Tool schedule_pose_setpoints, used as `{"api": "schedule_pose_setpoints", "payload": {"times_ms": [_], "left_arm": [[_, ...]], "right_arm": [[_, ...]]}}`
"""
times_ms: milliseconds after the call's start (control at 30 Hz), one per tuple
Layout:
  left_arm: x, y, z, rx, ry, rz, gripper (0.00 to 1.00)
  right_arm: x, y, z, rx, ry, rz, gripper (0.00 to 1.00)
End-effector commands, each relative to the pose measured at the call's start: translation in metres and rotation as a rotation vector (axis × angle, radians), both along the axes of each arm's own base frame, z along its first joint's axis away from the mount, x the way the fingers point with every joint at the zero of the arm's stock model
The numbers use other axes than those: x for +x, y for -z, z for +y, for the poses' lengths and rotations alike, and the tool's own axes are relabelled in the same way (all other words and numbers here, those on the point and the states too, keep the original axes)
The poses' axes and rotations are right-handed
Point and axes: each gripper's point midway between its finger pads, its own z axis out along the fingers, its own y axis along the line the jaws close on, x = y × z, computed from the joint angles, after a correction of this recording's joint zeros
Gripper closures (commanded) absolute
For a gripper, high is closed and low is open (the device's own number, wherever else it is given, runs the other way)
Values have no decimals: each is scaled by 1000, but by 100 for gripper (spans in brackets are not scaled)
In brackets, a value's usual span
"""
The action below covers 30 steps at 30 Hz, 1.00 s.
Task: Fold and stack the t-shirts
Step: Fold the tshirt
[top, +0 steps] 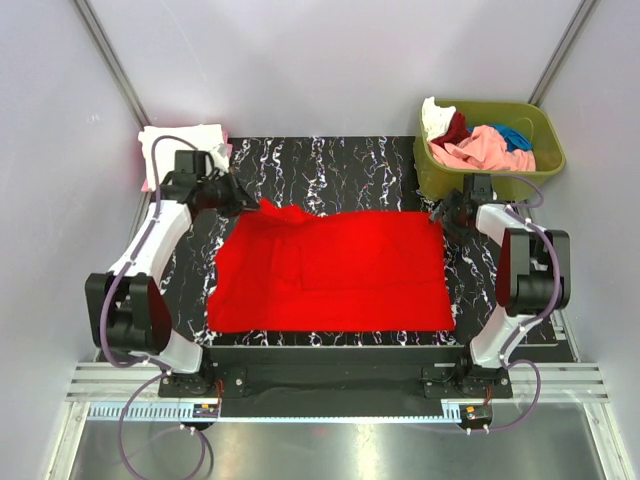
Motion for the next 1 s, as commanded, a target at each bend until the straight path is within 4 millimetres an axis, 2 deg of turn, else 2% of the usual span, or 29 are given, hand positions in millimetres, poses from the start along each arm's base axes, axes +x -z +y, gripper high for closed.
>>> {"api": "schedule_pose_setpoints", "payload": {"times_ms": [0, 133, 267, 300, 567, 733, 867, 967], "left_arm": [[-10, -8, 14, 15, 5, -30, 100], [-17, -5, 23, 31, -2, -21, 100], [-25, 4, 31, 45, -8, -3, 100], [-24, 5, 39, 49, -29, -2, 100], [-30, 18, 46, 46, -30, 29, 100], [-35, 15, 52, 56, -38, 24, 100], [-43, 18, 59, 79, -40, 35, 100], [-50, 19, 69, 96, -56, 40, 100]], "right_arm": [[32, -10, -4, -43, -37, -53, 23], [48, -4, -4, -39, -47, -45, 24], [55, -2, -3, -36, -60, -47, 24], [56, -3, -1, -31, -66, -52, 24], [64, 9, 1, -17, -75, -34, 31], [63, 16, 15, 13, -114, -29, 31], [64, 9, 33, 29, -176, -73, 27], [66, 5, 38, 27, -195, -91, 28]]}}
